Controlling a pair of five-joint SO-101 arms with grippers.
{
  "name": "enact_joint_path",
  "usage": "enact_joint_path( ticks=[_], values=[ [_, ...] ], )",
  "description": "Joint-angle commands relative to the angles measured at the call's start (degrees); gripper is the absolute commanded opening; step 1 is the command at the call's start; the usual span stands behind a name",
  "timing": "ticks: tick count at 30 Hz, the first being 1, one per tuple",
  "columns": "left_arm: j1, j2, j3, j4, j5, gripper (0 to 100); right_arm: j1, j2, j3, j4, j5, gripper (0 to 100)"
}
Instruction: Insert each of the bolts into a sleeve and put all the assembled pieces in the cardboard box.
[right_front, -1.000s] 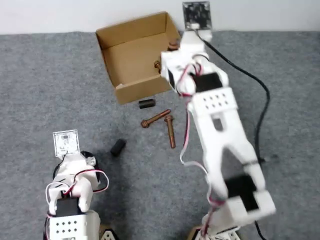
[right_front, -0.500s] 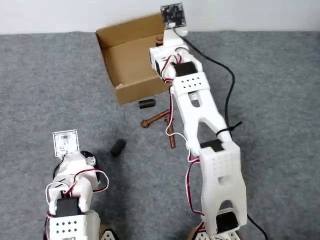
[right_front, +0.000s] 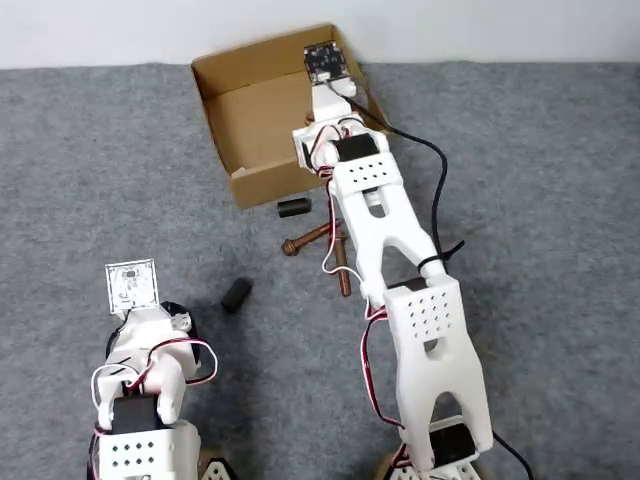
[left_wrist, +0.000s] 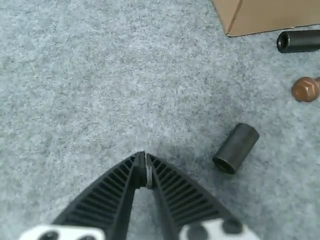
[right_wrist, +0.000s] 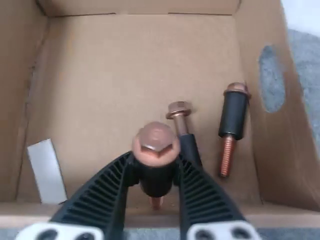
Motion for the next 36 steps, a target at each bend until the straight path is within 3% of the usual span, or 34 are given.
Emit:
enact_joint_path(
  ticks=[1, 8, 11, 28, 36],
  values=[
    [-1.32, -0.35, -0.22, -1.23, 0.35, 0, -0.04, -1.63, -3.6, 1.98, 1.14, 15.4],
    [-1.76, -0.35, -0.22, -1.41, 0.35, 0, -0.48, -4.26, -3.78, 2.86, 0.97, 15.4],
    [-5.89, -0.35, -0.22, -1.85, 0.44, 0, -1.71, -7.08, -3.87, 4.7, 0.88, 15.4],
    [-10.9, -0.35, -0.22, -3.69, 0.62, 0, -10.51, -16.92, -3.87, 36.26, 0.62, 15.4],
    [-11.6, -0.44, -0.22, -3.69, 0.62, 0, -16.4, -16.84, -3.87, 51.82, -13.54, 15.4]
  ],
)
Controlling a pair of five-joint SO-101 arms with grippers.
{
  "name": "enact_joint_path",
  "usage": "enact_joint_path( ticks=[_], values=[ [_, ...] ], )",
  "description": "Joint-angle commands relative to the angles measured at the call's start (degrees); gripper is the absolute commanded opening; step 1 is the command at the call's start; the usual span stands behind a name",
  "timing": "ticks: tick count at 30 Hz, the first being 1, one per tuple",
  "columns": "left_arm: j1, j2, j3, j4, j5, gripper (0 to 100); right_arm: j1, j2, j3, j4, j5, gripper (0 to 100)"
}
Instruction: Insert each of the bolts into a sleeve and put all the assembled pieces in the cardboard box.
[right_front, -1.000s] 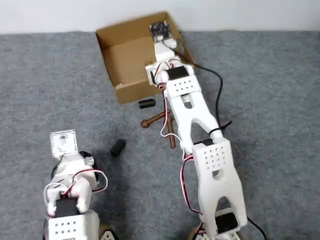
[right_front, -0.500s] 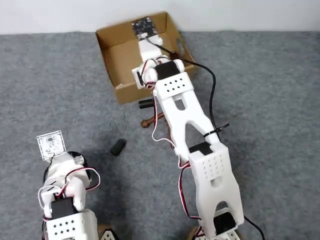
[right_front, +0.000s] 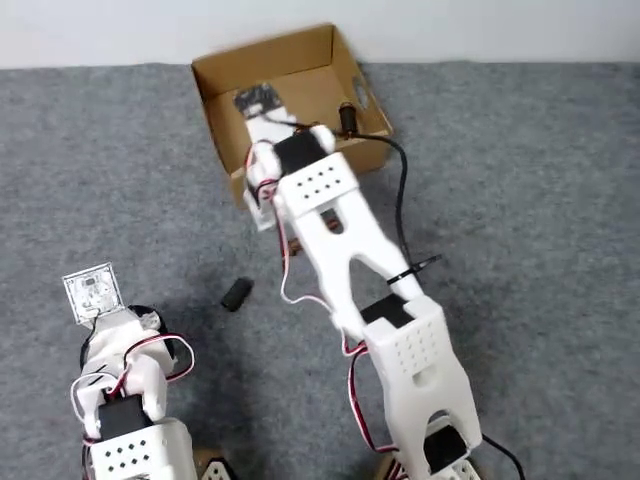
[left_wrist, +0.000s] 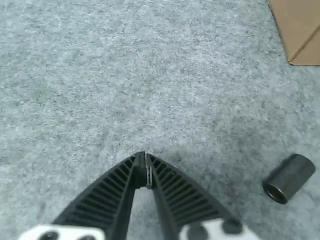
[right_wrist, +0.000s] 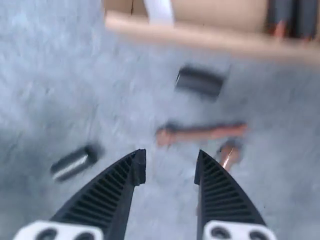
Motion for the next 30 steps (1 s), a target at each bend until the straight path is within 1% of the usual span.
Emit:
enact_joint_path(
  ticks=[1, 4, 10, 14, 22, 30],
  values=[
    [-0.26, -0.44, -0.22, -1.85, 0.53, 0, -3.21, -3.65, -2.81, 6.29, -7.74, 15.4],
    [-0.26, -0.44, -0.22, -2.46, 0.53, 0, -5.32, -3.65, -2.81, 6.9, -13.63, 15.4],
    [-0.26, -0.44, -0.22, -2.46, 0.53, 0, -9.63, -1.54, -2.46, 6.81, -21.71, 15.7],
    [-0.26, -0.44, -0.22, -2.46, 0.53, 0, -10.68, 2.68, -2.64, 6.81, -26.99, 15.8],
    [-0.26, -0.44, -0.22, -2.46, 0.53, 0, -12.7, 7.78, -2.81, 2.42, -29.54, 15.8],
    [-0.26, -0.44, -0.22, -2.46, 0.53, 0, -16.22, 8.4, -2.81, -6.2, -29.54, 15.8]
  ],
)
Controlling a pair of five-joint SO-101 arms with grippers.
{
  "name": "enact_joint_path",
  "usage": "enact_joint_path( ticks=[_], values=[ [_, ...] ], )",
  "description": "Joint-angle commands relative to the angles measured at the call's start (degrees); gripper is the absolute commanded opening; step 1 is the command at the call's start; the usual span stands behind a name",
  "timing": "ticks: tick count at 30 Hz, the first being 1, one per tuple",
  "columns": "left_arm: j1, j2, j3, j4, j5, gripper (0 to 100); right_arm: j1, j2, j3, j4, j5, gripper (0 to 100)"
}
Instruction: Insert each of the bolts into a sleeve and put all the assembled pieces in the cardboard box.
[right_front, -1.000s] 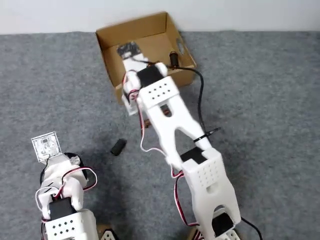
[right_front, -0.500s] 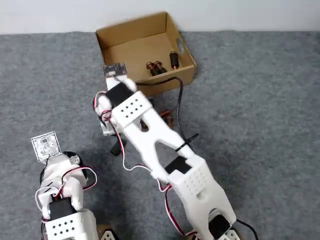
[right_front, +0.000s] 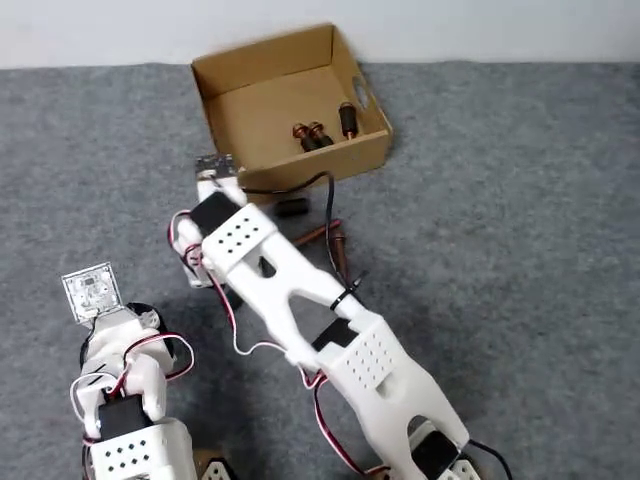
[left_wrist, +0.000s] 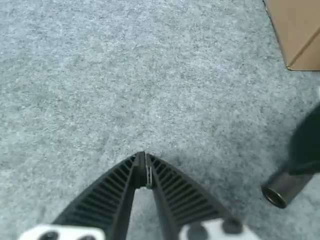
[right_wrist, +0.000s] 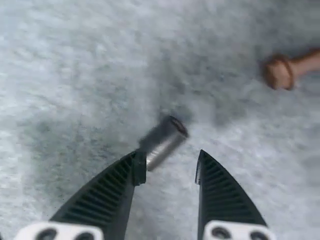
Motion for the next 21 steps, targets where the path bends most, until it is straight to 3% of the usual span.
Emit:
enact_joint_path(
  ticks=[1, 21],
  values=[
    [-0.26, -0.44, -0.22, -1.49, 0.44, 0, -1.8, -0.4, -2.73, -3.03, -0.62, 15.8],
    [-0.26, -0.44, -0.22, -1.41, 0.44, 0, -2.15, 5.85, -2.73, -1.27, -2.46, 15.8]
  ],
)
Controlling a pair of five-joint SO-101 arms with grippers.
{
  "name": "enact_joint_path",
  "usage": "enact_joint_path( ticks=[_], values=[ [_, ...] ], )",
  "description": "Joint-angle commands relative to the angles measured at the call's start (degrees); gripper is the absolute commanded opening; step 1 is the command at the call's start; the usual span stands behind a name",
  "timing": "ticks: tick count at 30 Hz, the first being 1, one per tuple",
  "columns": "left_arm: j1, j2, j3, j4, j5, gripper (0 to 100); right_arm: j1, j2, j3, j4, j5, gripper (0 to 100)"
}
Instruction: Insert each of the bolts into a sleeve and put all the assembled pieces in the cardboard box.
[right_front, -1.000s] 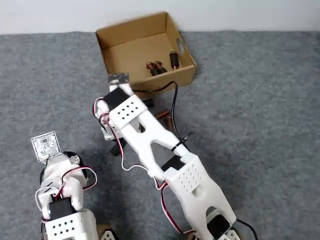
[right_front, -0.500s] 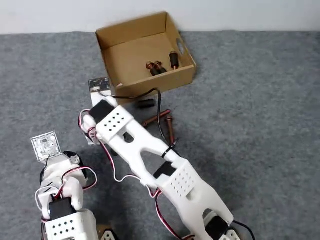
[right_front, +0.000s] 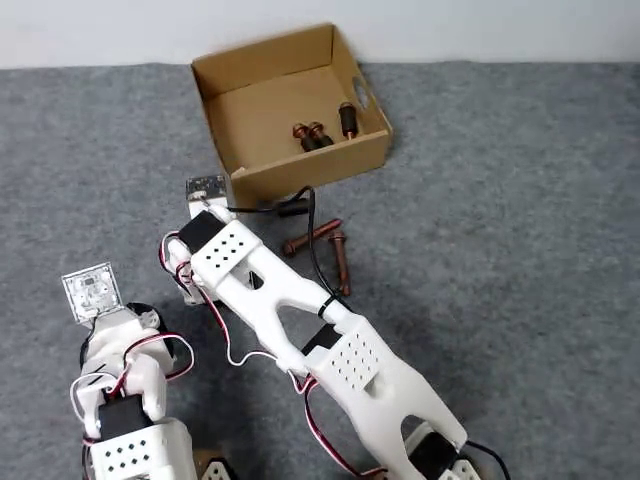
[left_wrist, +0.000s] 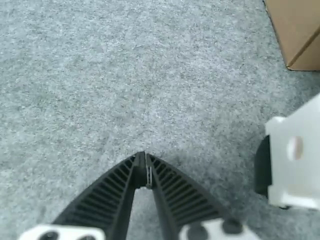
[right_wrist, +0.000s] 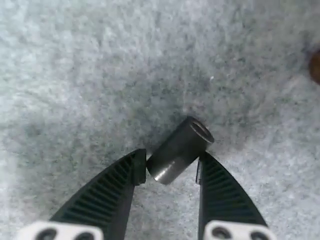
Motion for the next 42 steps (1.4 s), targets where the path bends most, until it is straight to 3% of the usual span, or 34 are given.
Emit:
enact_joint_path(
  ticks=[1, 9, 31, 36, 42],
  values=[
    [-0.26, -0.44, -0.22, -1.41, 0.44, 0, 0.13, 0.22, -2.73, -0.31, -0.62, 15.7],
    [-0.09, -0.35, -0.22, -1.41, 0.44, 0, 4.7, 1.63, -2.73, -0.31, -0.44, 15.4],
    [0.09, -0.35, -0.22, -1.32, 0.44, 0, 6.46, 1.8, -2.81, -1.98, -0.35, 15.3],
    [0.09, -0.35, -0.22, -1.32, 0.44, 0, 6.64, 1.63, -2.81, -1.89, -0.35, 0.1],
    [0.18, -0.26, -0.22, -1.32, 0.44, 0, 6.73, -1.98, -2.81, 1.27, -0.35, 1.0]
  ],
)
